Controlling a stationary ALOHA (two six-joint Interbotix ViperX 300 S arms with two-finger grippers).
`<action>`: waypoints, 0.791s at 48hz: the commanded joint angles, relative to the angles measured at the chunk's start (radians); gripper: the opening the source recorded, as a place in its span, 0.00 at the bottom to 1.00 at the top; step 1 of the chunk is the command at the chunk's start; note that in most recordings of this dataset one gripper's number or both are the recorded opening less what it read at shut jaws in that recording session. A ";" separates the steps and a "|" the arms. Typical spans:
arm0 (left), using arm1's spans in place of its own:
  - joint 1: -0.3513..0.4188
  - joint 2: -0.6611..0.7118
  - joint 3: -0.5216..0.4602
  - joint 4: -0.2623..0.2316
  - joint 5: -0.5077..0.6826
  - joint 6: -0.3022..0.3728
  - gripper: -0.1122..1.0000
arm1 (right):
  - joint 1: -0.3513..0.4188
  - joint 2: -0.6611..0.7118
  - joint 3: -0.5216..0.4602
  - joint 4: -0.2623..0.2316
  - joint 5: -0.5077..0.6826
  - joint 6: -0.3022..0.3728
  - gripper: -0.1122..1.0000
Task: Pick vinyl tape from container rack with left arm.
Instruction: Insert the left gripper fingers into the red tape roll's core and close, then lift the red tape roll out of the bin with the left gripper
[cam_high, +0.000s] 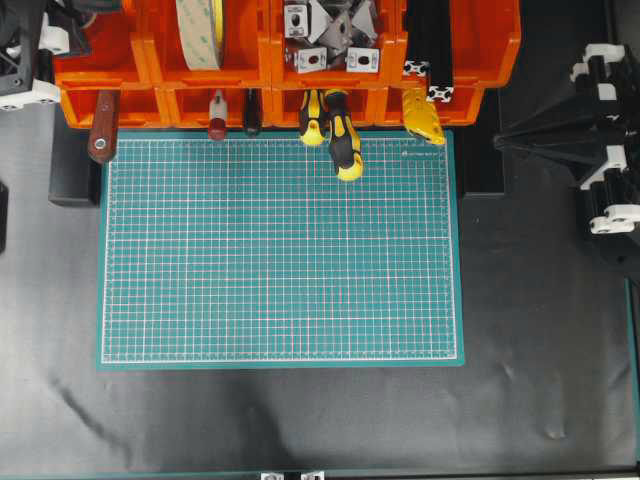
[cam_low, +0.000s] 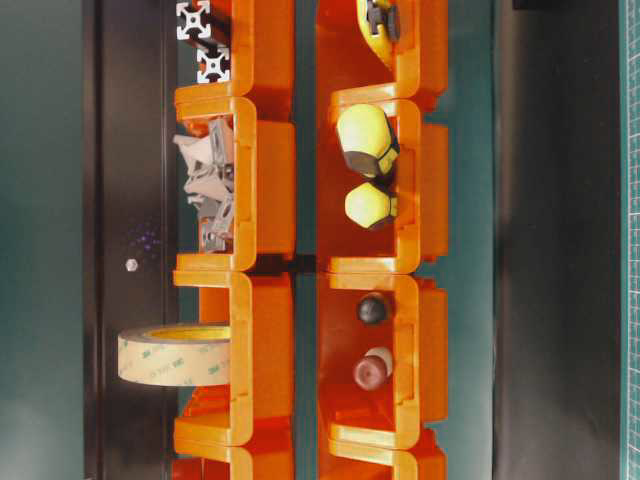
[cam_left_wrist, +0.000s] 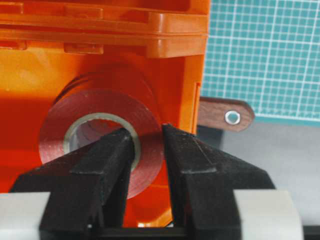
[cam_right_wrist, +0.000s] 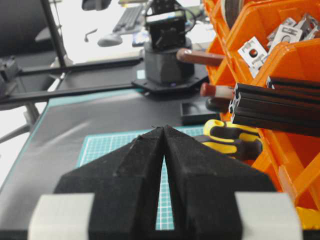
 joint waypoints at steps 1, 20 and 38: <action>0.002 -0.008 -0.028 0.003 -0.003 0.000 0.26 | -0.002 0.005 -0.021 0.002 0.000 0.000 0.10; 0.005 -0.005 -0.209 0.003 0.083 0.014 0.26 | 0.000 -0.006 -0.025 0.002 0.000 0.000 0.10; -0.219 0.031 -0.383 0.000 0.218 -0.140 0.26 | 0.000 -0.038 -0.028 0.000 0.002 -0.003 0.10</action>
